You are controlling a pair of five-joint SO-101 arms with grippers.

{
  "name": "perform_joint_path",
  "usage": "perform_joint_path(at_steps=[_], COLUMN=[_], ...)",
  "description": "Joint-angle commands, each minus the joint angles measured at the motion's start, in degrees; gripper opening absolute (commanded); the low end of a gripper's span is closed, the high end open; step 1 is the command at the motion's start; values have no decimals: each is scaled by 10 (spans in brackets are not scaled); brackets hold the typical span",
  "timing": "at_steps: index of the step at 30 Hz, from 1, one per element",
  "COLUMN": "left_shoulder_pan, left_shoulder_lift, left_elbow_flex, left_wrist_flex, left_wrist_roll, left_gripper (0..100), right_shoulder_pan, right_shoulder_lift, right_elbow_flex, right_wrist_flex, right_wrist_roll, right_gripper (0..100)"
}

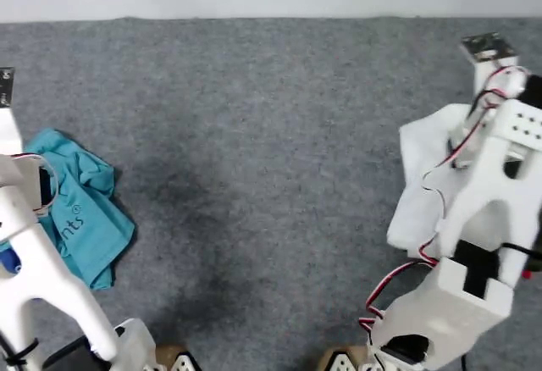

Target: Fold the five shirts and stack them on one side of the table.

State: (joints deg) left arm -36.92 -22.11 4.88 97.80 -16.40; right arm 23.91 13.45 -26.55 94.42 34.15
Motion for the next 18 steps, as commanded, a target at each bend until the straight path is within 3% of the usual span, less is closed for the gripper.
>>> perform_joint_path(at_steps=[1,5,10,18], left_shoulder_pan=[4,4,4,4], left_shoulder_lift=[-20,-20,-20,-20], left_elbow_flex=[-4,-4,-4,-4], left_wrist_flex=[-7,-7,-6,-3], left_wrist_roll=[-9,-10,-10,-11], left_gripper=[16,16,16,16], right_shoulder_pan=[34,49,77,86], right_shoulder_lift=[10,58,71,6], right_elbow_flex=[-3,-3,-23,-84], right_wrist_flex=[-58,-75,-75,-10], right_wrist_roll=[33,60,57,57], right_gripper=[10,42,247,241])
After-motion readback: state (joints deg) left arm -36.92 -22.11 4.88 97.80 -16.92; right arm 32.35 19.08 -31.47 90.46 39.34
